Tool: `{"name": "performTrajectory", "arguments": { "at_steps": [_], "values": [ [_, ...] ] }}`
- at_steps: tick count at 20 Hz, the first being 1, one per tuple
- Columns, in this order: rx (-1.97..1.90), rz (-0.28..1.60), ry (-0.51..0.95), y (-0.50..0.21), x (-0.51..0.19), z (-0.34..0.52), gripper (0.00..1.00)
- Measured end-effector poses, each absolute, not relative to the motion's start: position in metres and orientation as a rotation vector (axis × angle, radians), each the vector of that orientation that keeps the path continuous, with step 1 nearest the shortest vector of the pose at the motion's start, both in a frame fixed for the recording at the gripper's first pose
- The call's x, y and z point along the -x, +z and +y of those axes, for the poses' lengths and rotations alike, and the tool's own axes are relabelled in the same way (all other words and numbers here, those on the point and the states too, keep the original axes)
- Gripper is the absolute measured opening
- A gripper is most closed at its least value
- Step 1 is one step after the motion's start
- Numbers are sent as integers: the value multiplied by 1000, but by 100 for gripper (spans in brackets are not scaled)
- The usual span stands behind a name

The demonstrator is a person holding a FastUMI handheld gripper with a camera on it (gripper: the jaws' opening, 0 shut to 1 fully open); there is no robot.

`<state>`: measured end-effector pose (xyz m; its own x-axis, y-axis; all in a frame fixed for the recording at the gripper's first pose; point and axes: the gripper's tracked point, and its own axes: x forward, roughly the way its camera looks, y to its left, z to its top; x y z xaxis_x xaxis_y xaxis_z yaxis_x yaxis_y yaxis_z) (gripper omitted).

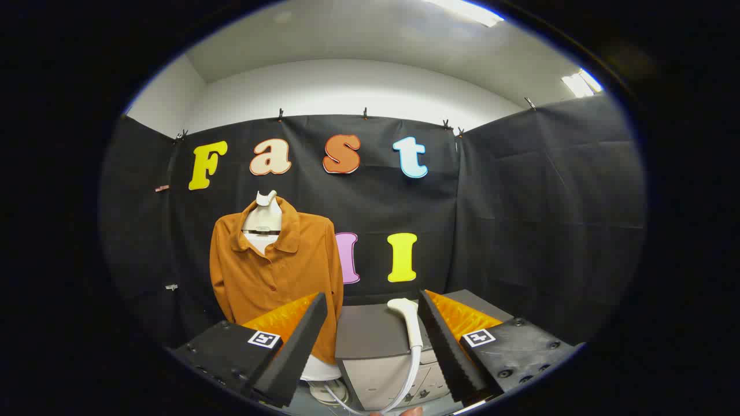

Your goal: Iron the clothes twice with a garment steamer, once on the left side and once on the right side.

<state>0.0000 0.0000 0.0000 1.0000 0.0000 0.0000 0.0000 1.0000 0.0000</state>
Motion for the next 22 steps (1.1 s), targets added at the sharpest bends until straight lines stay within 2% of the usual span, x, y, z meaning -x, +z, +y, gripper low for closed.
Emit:
{"name": "performTrajectory", "arguments": {
  "at_steps": [22],
  "values": [
    [-3,19,-11,-10,-12,-10,99]
  ]
}}
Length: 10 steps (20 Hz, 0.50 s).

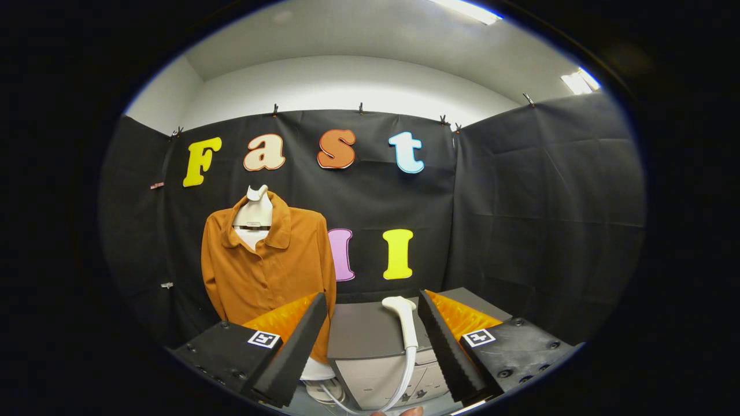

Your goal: Iron the clothes twice with a garment steamer, once on the left side and once on the right side.

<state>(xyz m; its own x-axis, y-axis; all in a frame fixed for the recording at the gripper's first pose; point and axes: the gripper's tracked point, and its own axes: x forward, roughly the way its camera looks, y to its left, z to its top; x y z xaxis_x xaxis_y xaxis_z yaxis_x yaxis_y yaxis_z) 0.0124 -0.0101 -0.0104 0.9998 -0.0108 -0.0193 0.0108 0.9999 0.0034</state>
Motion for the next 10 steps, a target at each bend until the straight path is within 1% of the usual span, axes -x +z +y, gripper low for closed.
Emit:
{"name": "performTrajectory", "arguments": {
  "at_steps": [5,10],
  "values": [
    [-19,61,-20,-22,-24,-26,99],
    [-41,281,-11,-74,-62,-46,99]
  ]
}}
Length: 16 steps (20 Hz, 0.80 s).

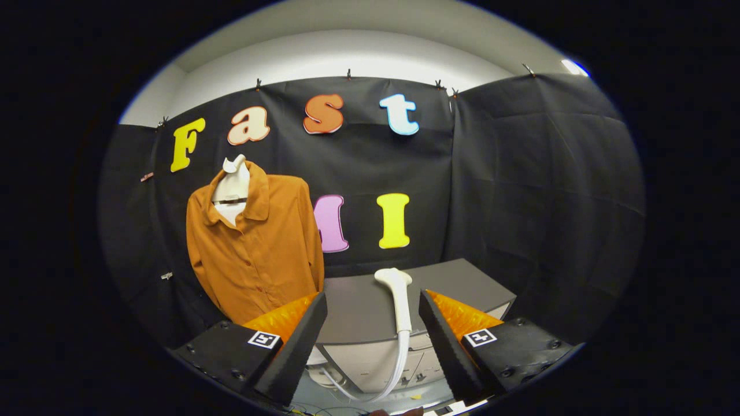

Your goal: Iron the clothes twice with a garment steamer, once on the left side and once on the right side.

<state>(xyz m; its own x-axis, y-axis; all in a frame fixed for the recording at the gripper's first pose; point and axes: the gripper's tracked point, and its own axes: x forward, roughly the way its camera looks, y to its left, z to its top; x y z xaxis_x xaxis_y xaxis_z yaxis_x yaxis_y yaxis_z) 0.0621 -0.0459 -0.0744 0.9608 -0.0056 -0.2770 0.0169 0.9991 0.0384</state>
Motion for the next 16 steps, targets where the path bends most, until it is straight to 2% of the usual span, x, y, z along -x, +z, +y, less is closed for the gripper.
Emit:
{"name": "performTrajectory", "arguments": {
  "at_steps": [10,16],
  "values": [
    [-27,663,-19,-212,-162,-86,99],
    [-26,773,-30,-276,-200,-98,99]
  ]
}}
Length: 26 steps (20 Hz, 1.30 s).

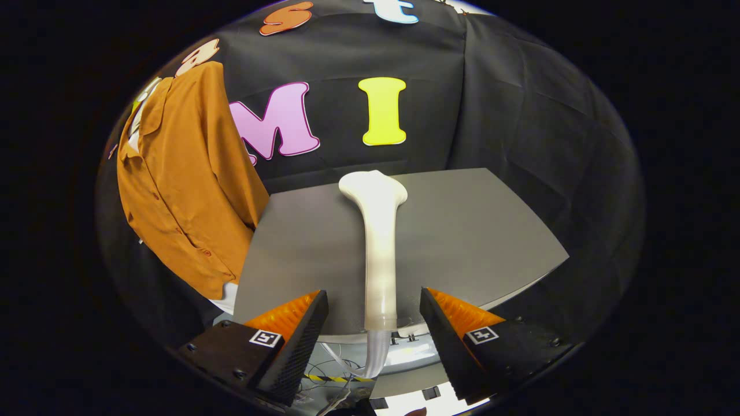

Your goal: Iron the clothes twice with a garment steamer, once on the left side and once on the right side.

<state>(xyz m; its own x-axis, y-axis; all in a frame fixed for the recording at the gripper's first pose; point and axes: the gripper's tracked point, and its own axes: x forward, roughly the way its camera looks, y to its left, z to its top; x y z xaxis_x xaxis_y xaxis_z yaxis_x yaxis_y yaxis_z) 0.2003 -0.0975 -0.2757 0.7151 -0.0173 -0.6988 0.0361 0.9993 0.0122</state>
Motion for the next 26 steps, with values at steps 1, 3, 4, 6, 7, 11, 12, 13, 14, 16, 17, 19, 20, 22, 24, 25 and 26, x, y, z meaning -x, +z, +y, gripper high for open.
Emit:
{"name": "performTrajectory", "arguments": {
  "at_steps": [1,3,4,6,7,11,12,13,14,16,17,19,20,22,24,25,26],
  "values": [
    [-19,783,-30,-284,-207,-100,100],
    [-27,797,-25,-299,-216,-100,97],
    [-35,801,-25,-305,-220,-101,82],
    [-61,828,-44,-318,-219,-102,61],
    [-63,786,-41,-309,-224,-103,47],
    [-27,697,0,-306,-226,-103,27],
    [-31,683,-4,-304,-224,-104,27],
    [-42,664,-12,-302,-222,-105,27],
    [-43,645,-18,-298,-219,-104,27],
    [-54,604,-18,-284,-214,-102,27],
    [-60,582,-12,-272,-209,-99,27],
    [-58,524,-4,-243,-199,-93,27],
    [-54,494,0,-229,-194,-89,27],
    [-59,430,8,-201,-180,-81,27],
    [-73,374,13,-177,-163,-74,27],
    [-79,343,12,-165,-154,-69,27],
    [-84,312,11,-153,-145,-64,27]
  ]
}}
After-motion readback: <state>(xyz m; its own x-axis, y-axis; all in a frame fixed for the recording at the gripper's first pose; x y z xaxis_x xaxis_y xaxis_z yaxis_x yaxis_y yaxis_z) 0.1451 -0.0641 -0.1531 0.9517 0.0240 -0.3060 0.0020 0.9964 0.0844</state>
